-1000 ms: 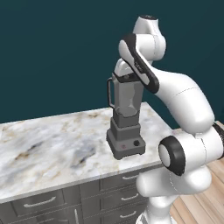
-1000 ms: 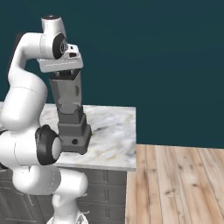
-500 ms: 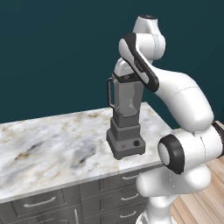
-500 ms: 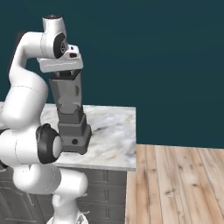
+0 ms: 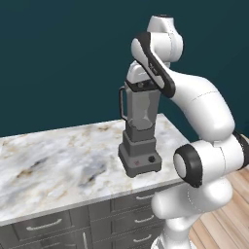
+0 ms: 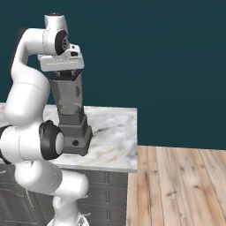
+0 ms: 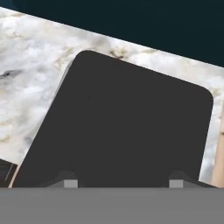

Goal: Grab the garlic and lime from the fridge, place them in the blender, close the lid, and turn on the blender to create a marinade.

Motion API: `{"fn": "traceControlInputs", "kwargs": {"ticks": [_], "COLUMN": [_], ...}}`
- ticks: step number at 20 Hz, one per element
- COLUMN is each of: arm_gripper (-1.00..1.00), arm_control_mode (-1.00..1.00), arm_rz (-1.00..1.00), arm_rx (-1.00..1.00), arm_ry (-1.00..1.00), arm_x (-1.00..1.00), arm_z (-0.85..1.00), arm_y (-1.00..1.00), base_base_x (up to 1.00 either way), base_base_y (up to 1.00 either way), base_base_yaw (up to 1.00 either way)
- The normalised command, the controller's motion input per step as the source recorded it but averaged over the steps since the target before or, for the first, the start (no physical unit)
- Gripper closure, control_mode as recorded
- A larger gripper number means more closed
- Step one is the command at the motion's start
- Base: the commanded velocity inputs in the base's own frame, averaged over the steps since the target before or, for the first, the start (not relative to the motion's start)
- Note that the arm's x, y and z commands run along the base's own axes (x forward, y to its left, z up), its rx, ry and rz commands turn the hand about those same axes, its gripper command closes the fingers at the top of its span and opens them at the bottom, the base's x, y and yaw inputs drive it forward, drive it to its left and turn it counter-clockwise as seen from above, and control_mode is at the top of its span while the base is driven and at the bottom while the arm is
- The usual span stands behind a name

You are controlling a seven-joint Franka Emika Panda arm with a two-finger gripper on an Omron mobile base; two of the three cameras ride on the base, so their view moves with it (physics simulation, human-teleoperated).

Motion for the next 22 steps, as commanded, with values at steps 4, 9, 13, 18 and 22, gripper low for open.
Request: {"fn": "traceControlInputs", "kwargs": {"ticks": [4, 9, 13, 18, 22], "arm_gripper": [1.0, 1.0, 1.0, 1.0, 1.0], "arm_control_mode": [-1.0, -1.0, -1.0, -1.0, -1.0], "arm_rz": [0.0, 0.0, 0.0, 0.12, 0.13], "arm_rx": [-0.02, -0.02, -0.01, -0.06, -0.07], "arm_ry": [-0.01, -0.03, 0.0, 0.0, 0.0], "arm_x": [-0.04, -0.02, 0.0, 0.0, 0.0], "arm_z": [-0.15, -0.14, 0.0, -0.04, 0.0], "arm_y": [0.0, 0.0, 0.01, 0.01, 0.06], "base_base_x": [0.0, 0.0, 0.0, 0.0, 0.0], "base_base_y": [0.0, 0.0, 0.0, 0.0, 0.0], "base_base_yaw": [0.0, 0.0, 0.0, 0.0, 0.0]}}
